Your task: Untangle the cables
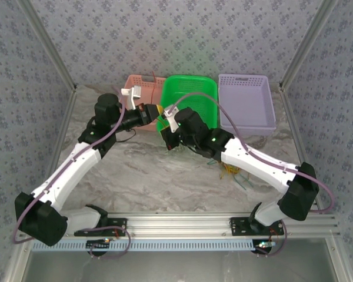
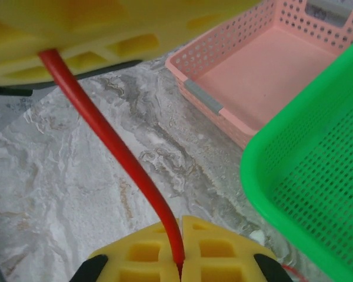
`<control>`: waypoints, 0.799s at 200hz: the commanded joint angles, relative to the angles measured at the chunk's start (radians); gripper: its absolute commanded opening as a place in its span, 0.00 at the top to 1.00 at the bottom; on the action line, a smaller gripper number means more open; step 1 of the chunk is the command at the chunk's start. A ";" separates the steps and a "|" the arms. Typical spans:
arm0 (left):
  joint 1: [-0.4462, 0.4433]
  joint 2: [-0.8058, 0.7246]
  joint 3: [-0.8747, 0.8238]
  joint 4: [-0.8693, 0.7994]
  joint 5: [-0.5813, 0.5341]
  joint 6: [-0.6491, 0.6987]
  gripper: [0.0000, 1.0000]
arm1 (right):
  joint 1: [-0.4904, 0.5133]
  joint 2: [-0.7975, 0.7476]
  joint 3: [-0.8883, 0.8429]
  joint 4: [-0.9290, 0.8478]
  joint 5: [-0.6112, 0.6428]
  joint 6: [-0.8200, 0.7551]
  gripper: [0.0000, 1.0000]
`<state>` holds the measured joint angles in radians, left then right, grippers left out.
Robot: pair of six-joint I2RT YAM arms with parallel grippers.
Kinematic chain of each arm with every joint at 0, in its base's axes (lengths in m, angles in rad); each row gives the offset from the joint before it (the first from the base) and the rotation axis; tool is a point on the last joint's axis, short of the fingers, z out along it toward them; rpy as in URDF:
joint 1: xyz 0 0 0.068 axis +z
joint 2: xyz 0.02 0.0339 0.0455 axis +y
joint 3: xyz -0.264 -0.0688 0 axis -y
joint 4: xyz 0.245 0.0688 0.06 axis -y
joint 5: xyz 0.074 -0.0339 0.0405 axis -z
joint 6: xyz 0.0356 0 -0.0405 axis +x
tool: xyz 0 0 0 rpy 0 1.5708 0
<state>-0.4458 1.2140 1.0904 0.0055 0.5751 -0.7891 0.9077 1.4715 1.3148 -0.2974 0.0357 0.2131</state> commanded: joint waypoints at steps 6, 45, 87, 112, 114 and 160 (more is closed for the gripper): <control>-0.002 -0.021 0.069 -0.088 -0.072 0.051 0.54 | -0.010 -0.033 0.034 0.005 -0.016 0.028 1.00; 0.008 -0.161 0.081 -0.297 -0.394 0.084 0.01 | -0.117 -0.048 0.057 -0.036 -0.083 0.072 1.00; 0.004 -0.280 -0.033 -0.409 -0.475 0.074 0.01 | -0.297 0.065 0.214 -0.086 -0.225 0.095 1.00; -0.021 -0.369 -0.172 -0.375 -0.437 0.057 0.04 | -0.379 0.193 0.359 -0.127 -0.271 0.099 1.00; -0.025 -0.377 -0.182 -0.372 -0.436 0.056 0.04 | -0.384 0.205 0.371 -0.131 -0.273 0.100 1.00; -0.066 -0.534 -0.328 -0.422 -0.425 0.042 0.05 | -0.470 0.500 0.601 -0.228 -0.301 0.156 1.00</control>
<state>-0.5041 0.7593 0.7876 -0.3824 0.1448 -0.7380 0.4633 1.8355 1.8374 -0.4221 -0.2176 0.3218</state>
